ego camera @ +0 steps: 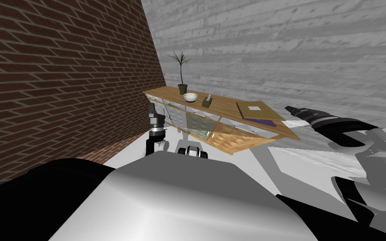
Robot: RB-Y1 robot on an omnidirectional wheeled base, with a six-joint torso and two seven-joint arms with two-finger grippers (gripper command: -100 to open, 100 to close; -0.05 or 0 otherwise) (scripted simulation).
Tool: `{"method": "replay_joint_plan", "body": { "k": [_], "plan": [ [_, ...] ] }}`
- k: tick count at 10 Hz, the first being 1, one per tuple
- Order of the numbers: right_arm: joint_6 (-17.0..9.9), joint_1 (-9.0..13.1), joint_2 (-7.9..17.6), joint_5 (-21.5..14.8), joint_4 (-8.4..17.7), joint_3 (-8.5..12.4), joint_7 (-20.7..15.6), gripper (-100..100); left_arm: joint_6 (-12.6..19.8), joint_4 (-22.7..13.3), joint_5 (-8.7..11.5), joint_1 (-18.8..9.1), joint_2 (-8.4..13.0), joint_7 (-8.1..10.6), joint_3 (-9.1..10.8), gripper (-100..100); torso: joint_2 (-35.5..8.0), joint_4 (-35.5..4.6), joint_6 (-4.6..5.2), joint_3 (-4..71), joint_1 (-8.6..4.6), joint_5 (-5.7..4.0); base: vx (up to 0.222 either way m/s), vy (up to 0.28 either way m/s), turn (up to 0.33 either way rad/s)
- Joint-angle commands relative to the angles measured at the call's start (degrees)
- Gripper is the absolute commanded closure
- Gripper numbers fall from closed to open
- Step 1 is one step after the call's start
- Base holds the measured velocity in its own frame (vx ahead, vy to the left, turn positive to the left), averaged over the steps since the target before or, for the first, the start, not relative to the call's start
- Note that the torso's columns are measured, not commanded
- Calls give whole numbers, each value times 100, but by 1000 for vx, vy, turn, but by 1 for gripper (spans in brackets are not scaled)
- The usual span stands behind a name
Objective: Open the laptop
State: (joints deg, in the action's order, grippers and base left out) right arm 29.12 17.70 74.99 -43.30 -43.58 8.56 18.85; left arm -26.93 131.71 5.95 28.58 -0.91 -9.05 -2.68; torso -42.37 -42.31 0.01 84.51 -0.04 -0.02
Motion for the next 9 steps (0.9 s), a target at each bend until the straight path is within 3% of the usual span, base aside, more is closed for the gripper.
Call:
{"method": "replay_joint_plan", "body": {
  "k": [1, 3, 4, 9],
  "plan": [
    [88, -31, 264, -49, -10, -12, 309, -100, 0, 0, 0, 0, 0, 0, 0, 0, 0, -1, 1, 0, -1, 0, 21, 14, -10],
    [89, -54, 293, -51, -34, -9, 335, -100, 0, 0, 0, 0, 0, 0, 0, 0, 6, 2, -1, 4, 2, 0, 11, 8, -5],
    [82, -62, 301, -52, -46, -7, 363, 0, 0, 0, 0, 0, 0, 0, 0, 0, 7, 3, -2, 5, 1, 0, 0, 0, 0],
    [83, -61, 300, -52, -45, -7, 360, 0, 0, 0, 0, 0, 0, 0, 0, 0, 9, 3, -1, 6, 5, 2, 0, 0, 0]
  ]
}}
